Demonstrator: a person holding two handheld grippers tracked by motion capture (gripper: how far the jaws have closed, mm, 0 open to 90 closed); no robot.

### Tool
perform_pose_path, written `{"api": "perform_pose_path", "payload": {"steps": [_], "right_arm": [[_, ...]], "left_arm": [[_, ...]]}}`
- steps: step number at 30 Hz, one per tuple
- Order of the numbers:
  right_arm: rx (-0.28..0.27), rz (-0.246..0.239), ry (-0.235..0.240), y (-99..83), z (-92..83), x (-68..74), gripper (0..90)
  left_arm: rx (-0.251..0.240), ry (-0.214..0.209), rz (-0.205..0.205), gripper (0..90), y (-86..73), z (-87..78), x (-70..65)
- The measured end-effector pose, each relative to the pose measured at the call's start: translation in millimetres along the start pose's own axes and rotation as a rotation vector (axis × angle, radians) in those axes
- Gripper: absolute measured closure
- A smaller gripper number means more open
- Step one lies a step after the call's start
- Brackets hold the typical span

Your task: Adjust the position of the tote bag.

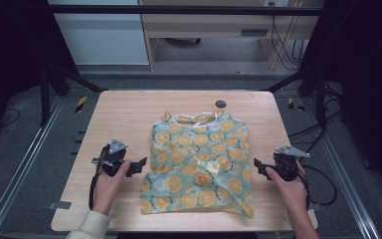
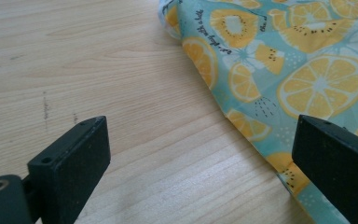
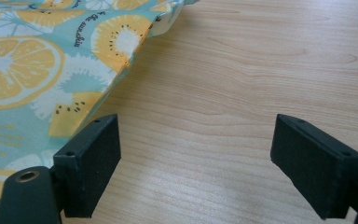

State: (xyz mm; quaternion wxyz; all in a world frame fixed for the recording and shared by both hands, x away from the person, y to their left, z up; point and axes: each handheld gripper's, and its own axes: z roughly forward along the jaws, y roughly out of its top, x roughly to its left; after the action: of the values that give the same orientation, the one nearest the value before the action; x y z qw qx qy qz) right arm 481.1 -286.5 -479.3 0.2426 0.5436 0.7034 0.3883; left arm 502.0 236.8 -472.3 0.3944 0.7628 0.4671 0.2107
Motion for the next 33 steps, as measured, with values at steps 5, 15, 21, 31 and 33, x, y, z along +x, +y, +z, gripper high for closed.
{"api": "perform_pose_path", "payload": {"steps": [5,15,21,31,33], "right_arm": [[0.005,0.006,0.002,0.0,0.1,1.1,17.5],[0.009,0.005,0.016,7.8,-1.2,2.6,24.6],[0.003,-0.019,0.066,38.4,3.9,4.9,31.7],[0.075,0.000,0.110,90.5,51.9,13.1,31.3],[0.088,-0.004,0.105,93.3,59.0,12.8,30.9]], "left_arm": [[0.016,-0.011,0.014,4.3,0.2,1.5,-2.5],[0.029,-0.024,0.030,4.7,2.3,0.4,-7.0],[0.033,-0.050,0.033,5.4,17.7,6.1,-10.8],[0.056,-0.045,0.072,5.9,59.7,29.0,-18.0],[0.069,-0.047,0.077,6.0,65.8,36.3,-19.8]]}}
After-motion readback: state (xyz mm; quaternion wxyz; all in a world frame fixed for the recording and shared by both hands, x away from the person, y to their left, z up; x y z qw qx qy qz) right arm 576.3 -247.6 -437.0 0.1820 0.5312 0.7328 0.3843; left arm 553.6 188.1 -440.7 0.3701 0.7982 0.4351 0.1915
